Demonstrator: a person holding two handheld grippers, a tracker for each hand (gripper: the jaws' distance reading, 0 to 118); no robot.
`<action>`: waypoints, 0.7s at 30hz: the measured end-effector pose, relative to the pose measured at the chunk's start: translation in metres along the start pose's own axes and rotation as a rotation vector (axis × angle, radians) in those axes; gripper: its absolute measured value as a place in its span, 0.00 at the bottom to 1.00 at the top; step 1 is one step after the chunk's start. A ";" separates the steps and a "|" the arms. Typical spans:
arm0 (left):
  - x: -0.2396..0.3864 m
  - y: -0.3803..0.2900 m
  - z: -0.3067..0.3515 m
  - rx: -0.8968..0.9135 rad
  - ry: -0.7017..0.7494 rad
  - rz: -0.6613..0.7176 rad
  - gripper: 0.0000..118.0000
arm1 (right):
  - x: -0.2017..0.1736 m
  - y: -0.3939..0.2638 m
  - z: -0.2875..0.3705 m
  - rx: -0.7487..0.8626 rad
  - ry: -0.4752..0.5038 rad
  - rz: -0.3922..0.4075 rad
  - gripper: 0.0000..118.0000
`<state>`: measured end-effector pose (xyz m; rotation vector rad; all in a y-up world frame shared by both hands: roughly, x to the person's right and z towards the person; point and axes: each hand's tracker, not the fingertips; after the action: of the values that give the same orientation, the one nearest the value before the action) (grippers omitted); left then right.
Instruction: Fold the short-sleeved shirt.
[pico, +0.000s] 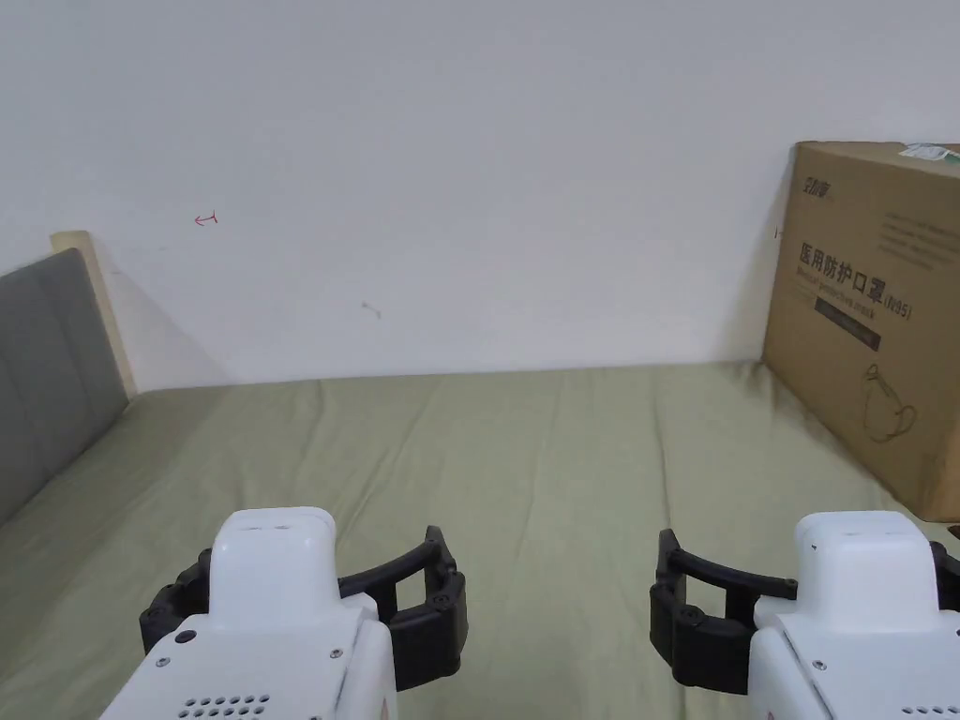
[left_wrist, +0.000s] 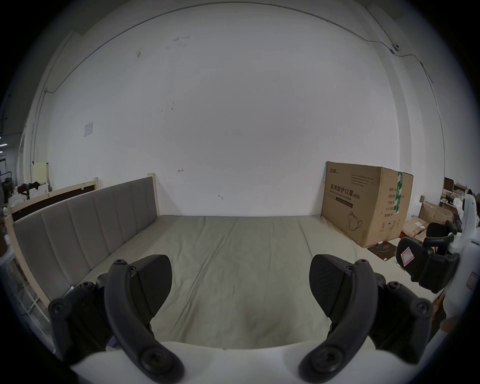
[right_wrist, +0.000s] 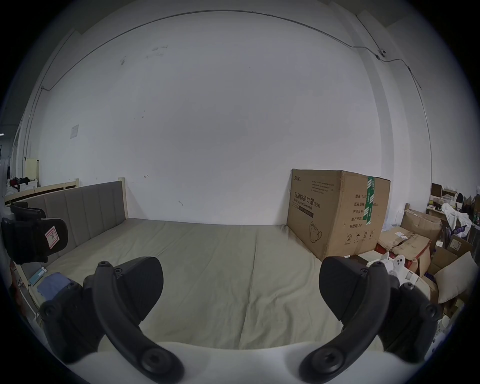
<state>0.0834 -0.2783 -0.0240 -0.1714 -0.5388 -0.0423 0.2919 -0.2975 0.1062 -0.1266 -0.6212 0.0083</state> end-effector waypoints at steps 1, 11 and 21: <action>0.001 -0.002 -0.001 0.007 0.009 -0.007 0.93 | 0.000 0.000 0.000 -0.001 0.001 0.001 1.00; -0.001 0.003 -0.001 0.004 0.028 -0.016 0.93 | 0.000 -0.002 -0.005 -0.027 0.013 -0.002 1.00; -0.002 0.008 0.000 -0.033 -0.015 0.026 0.93 | -0.002 -0.004 -0.008 -0.043 0.021 0.008 1.00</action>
<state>0.0824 -0.2700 -0.0259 -0.2113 -0.5512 -0.0245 0.2950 -0.3022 0.0994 -0.1704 -0.6000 0.0015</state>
